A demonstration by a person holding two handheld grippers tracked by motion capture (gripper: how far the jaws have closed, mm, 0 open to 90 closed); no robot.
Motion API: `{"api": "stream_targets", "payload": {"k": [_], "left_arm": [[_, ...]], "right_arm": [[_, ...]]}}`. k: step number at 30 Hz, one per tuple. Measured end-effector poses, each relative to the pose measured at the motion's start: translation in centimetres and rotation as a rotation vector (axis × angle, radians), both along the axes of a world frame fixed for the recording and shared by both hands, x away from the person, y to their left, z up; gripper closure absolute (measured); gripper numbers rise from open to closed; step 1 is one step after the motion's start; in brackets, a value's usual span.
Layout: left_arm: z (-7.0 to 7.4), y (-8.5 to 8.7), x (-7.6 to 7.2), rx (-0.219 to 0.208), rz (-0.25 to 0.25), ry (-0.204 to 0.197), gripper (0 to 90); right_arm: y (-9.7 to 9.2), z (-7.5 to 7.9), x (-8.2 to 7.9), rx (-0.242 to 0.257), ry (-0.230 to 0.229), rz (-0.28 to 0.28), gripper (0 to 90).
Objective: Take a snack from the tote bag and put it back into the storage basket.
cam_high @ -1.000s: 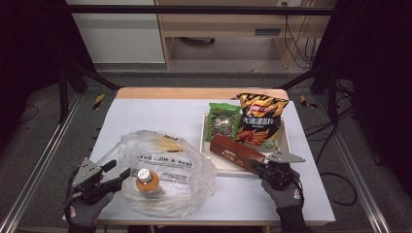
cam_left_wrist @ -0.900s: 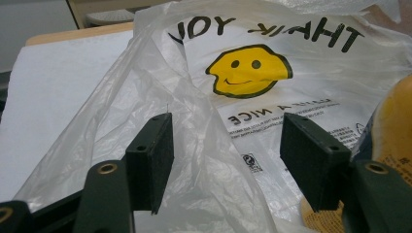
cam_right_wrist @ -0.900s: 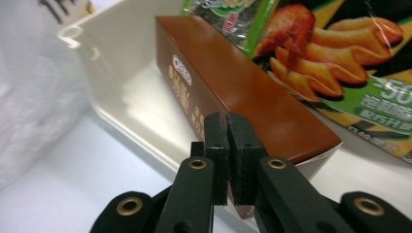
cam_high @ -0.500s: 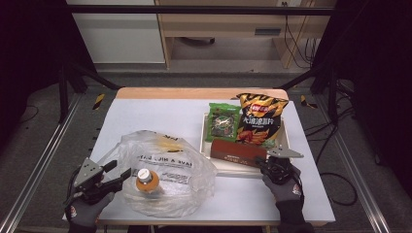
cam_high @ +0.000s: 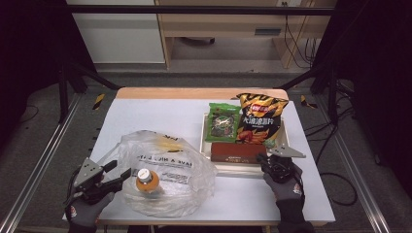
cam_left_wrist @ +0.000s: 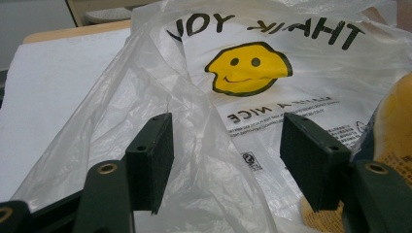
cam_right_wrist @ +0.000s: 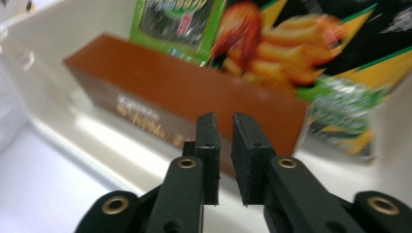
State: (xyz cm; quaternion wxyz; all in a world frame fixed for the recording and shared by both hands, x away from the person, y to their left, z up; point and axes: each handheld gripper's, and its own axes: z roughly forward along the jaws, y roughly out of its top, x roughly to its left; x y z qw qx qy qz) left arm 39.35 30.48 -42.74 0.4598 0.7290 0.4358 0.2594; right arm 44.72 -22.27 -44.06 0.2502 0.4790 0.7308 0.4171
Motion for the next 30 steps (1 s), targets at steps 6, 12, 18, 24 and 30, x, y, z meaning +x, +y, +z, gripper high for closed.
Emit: {"api": "stream_targets", "payload": {"k": [6,12,18,24,30], "left_arm": [[0.0,0.0,0.0,0.003,0.000,0.000,36.5],[0.0,0.0,0.0,0.000,0.001,0.000,36.5],[-0.1,0.0,0.0,0.004,-0.002,0.003,36.5],[-0.1,0.0,0.0,0.003,-0.001,0.003,36.5],[-0.1,0.0,0.1,0.002,-0.001,0.004,36.5]], "right_arm": [[-0.9,0.3,0.0,-0.007,-0.041,-0.102,70.0],[-0.8,-0.1,0.4,-0.005,-0.007,-0.126,52.6],[-0.4,-0.2,0.5,-0.008,0.005,-0.115,43.1],[0.1,-0.4,0.5,-0.011,0.024,-0.112,37.8],[0.4,-1.0,0.8,-0.019,0.058,-0.096,36.0]]}}
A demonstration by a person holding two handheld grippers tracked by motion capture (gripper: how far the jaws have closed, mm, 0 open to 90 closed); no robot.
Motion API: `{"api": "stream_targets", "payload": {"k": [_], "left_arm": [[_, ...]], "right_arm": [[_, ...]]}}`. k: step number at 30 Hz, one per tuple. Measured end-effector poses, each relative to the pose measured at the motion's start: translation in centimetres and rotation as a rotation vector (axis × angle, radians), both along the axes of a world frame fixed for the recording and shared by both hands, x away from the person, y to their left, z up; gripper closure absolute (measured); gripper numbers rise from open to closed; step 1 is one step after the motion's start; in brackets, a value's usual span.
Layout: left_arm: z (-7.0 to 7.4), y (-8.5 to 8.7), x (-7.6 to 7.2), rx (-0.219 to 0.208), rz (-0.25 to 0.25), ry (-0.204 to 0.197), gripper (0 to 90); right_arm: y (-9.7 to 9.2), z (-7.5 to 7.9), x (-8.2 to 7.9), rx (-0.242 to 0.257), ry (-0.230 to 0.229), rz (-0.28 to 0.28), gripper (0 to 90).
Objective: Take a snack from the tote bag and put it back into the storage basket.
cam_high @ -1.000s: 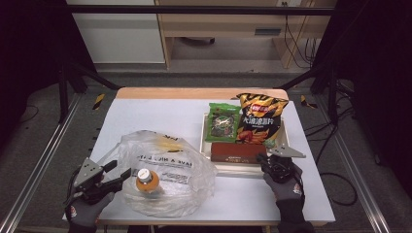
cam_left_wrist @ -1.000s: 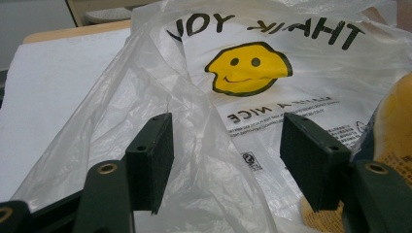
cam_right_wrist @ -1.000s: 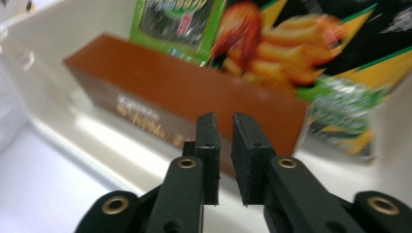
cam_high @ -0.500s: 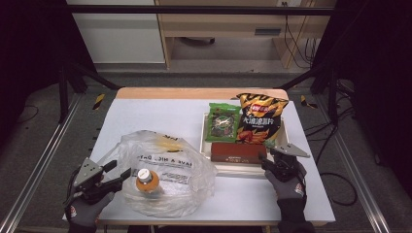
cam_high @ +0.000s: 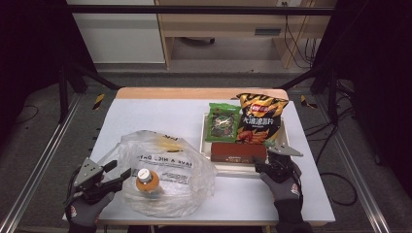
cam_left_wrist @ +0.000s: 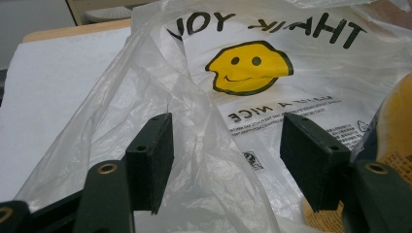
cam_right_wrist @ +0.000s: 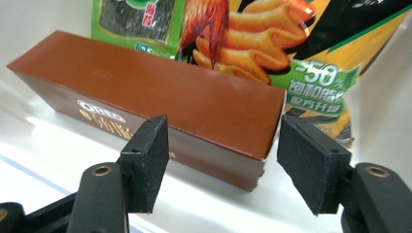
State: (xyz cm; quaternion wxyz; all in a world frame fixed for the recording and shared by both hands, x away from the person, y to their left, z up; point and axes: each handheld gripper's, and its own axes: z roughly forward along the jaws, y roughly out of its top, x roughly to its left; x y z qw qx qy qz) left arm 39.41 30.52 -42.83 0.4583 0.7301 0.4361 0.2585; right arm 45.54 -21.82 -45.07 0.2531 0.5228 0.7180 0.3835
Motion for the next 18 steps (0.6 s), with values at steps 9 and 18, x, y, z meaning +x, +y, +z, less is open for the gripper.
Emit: {"api": "stream_targets", "payload": {"k": [9,18], "left_arm": [[0.01,0.02,-0.01,-0.001,0.000,-0.001,36.5],[0.04,0.03,-0.03,0.000,-0.002,-0.002,36.5]], "right_arm": [[0.31,-0.04,-0.13,-0.008,-0.005,0.015,36.1],[0.64,-0.11,-0.17,-0.005,-0.009,0.031,35.9]]}}
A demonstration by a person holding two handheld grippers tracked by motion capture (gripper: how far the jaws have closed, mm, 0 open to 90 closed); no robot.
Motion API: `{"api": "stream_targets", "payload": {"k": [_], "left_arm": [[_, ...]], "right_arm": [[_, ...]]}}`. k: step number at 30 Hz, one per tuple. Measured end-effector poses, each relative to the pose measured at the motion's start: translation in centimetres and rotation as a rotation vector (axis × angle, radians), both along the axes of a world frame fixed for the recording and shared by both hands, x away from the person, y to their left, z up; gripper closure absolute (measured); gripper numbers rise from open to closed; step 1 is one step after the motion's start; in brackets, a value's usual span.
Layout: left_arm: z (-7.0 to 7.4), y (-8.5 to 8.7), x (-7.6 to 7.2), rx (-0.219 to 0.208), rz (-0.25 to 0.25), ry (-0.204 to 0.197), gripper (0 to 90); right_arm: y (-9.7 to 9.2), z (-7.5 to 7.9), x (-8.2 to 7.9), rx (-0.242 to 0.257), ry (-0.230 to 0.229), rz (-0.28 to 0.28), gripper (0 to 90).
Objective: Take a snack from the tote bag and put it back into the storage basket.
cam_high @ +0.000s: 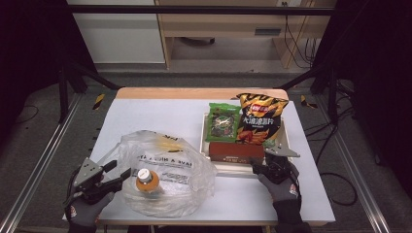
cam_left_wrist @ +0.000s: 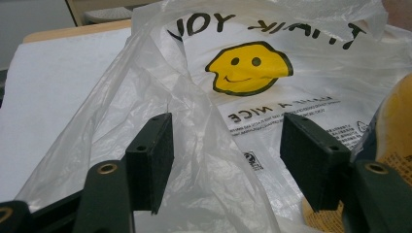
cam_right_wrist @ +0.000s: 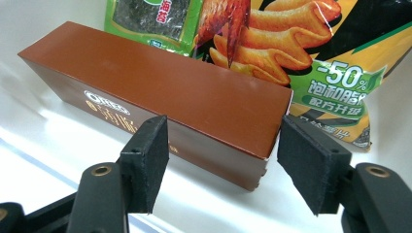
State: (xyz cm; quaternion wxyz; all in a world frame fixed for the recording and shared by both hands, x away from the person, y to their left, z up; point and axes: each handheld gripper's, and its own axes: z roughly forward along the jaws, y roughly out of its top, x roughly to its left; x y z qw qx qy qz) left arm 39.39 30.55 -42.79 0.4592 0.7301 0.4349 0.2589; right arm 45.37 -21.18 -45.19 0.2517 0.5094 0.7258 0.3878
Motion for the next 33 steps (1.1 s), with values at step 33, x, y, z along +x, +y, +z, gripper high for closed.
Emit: {"api": "stream_targets", "payload": {"k": [33], "left_arm": [[0.9,0.3,-0.4,-0.029,0.006,-0.033,36.8]], "right_arm": [[0.1,1.8,-0.8,0.061,-0.113,0.059,36.0]]}}
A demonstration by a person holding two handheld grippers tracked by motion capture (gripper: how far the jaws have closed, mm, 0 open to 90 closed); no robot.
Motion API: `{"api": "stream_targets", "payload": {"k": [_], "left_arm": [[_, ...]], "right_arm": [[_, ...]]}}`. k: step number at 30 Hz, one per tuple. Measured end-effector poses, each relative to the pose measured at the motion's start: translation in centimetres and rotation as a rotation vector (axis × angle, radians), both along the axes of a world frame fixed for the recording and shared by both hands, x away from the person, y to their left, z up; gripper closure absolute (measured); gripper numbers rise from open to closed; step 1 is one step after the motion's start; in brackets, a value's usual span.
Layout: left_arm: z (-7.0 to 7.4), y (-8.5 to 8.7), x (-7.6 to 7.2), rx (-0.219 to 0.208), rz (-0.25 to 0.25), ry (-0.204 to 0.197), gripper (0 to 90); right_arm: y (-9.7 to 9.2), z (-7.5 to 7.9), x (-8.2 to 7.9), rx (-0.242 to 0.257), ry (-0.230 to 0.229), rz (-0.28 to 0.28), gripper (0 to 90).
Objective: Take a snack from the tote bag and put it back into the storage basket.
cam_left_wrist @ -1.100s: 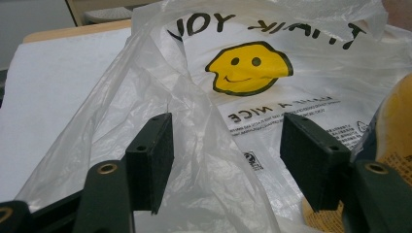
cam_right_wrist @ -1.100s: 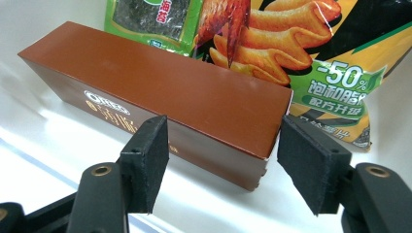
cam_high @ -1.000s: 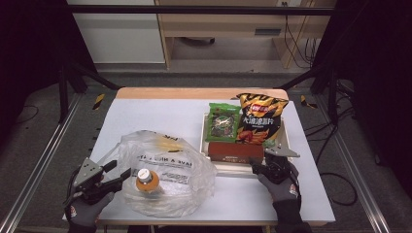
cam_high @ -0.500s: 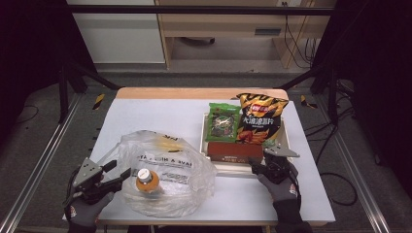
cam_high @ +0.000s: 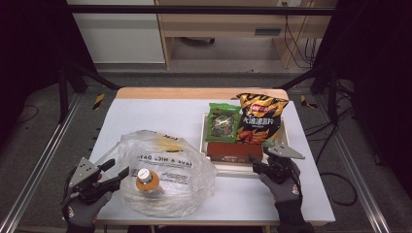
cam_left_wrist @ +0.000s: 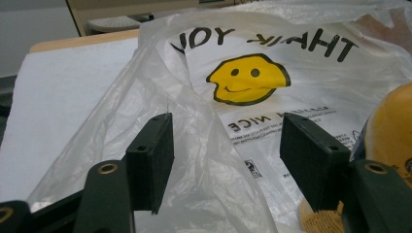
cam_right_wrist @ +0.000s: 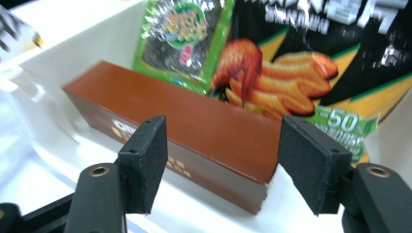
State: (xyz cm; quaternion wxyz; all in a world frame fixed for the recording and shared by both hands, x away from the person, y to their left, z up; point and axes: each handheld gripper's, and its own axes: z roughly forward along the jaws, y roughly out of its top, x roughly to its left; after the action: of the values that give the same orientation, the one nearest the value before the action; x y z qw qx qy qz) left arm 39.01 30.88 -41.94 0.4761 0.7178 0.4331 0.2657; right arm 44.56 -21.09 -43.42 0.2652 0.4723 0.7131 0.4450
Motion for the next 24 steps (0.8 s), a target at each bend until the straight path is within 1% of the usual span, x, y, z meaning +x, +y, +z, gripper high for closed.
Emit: {"api": "stream_targets", "payload": {"k": [2,5,7,12,14,17,19,22,24], "left_arm": [[0.3,0.0,-0.2,-0.007,-0.002,-0.013,37.2],[0.5,-0.1,-0.4,-0.015,-0.007,-0.022,38.3],[0.7,-0.2,-0.6,-0.009,-0.015,-0.027,39.6],[1.0,-0.5,-0.9,-0.010,-0.024,-0.035,42.4],[1.0,-0.6,-0.9,-0.021,-0.029,-0.033,43.5],[1.2,-0.8,-1.1,-0.025,-0.039,-0.037,45.7],[1.3,-1.0,-1.2,-0.028,-0.047,-0.037,47.9],[1.3,-1.5,-1.4,-0.016,-0.067,-0.033,51.6],[1.2,-1.9,-1.5,-0.001,-0.081,-0.022,53.7]], "right_arm": [[0.2,0.5,-0.3,0.015,-0.013,0.011,36.1],[0.8,1.6,-0.7,0.032,-0.043,0.043,35.9],[1.2,2.2,-1.0,0.046,-0.057,0.062,35.9],[3.2,3.7,-1.6,0.083,-0.091,0.133,35.8],[4.2,4.4,-1.8,0.097,-0.101,0.175,35.6],[5.5,5.2,-2.3,0.097,-0.121,0.226,35.3],[6.4,5.7,-2.7,0.112,-0.132,0.263,35.3],[7.8,6.4,-3.4,0.124,-0.140,0.319,35.5],[9.0,6.7,-3.7,0.134,-0.145,0.359,35.6]]}}
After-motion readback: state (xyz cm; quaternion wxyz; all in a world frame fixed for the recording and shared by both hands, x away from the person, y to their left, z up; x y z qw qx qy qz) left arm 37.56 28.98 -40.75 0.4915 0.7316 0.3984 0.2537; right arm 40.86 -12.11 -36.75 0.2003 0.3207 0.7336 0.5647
